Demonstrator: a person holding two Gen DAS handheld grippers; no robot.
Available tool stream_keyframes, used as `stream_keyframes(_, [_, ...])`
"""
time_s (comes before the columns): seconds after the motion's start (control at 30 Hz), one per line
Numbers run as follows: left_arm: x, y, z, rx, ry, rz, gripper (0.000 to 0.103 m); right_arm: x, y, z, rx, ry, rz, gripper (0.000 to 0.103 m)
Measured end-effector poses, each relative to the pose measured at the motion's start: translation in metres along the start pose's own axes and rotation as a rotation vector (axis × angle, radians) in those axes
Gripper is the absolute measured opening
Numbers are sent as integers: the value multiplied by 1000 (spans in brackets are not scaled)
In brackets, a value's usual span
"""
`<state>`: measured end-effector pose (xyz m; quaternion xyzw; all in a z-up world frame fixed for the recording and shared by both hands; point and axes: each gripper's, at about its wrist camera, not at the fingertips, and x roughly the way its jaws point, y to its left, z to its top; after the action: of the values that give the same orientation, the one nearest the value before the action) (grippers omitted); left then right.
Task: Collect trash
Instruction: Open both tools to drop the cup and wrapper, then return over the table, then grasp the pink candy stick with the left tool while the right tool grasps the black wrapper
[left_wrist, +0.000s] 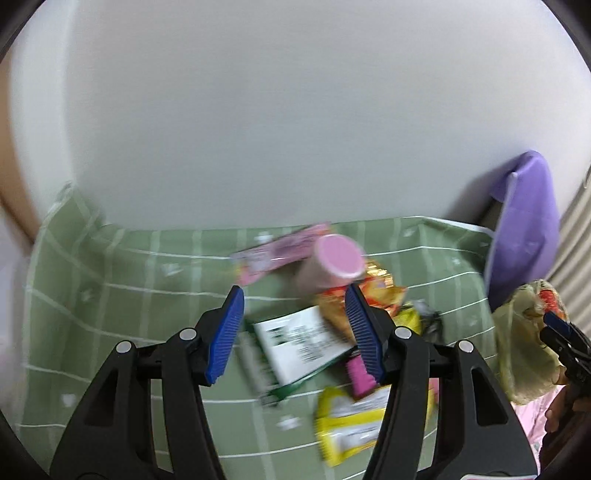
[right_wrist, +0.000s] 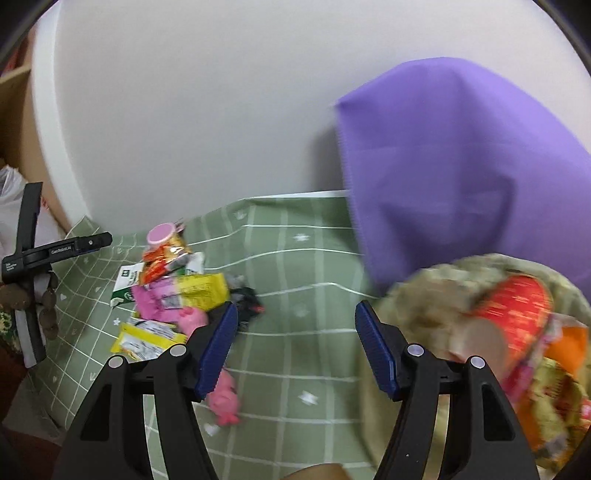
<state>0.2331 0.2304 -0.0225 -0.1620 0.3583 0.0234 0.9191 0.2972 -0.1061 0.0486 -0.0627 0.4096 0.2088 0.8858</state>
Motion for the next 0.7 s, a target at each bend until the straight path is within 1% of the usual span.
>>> stream_keyframes(0.13, [-6,15,-5,-7,-8,38,54,36,29,7,-64,30,42,63])
stream_keyframes(0.3, [-8,26,-9,-4,1,64,54,84,39,11,-88,83,96,63])
stream_keyframes(0.43, [0,30,-5,13,8,69,54,126,40,13,-98,159,110,55])
stream_keyframes(0.57, [16,32,1,50,31,71,54,151,41,11,-102,219,132,50])
stream_keyframes(0.63, [28,32,5,73,46,63,54,158,42,8,-106,249,141,38])
stream_keyframes(0.7, [44,28,11,110,65,56,54,162,42,3,-102,272,153,36])
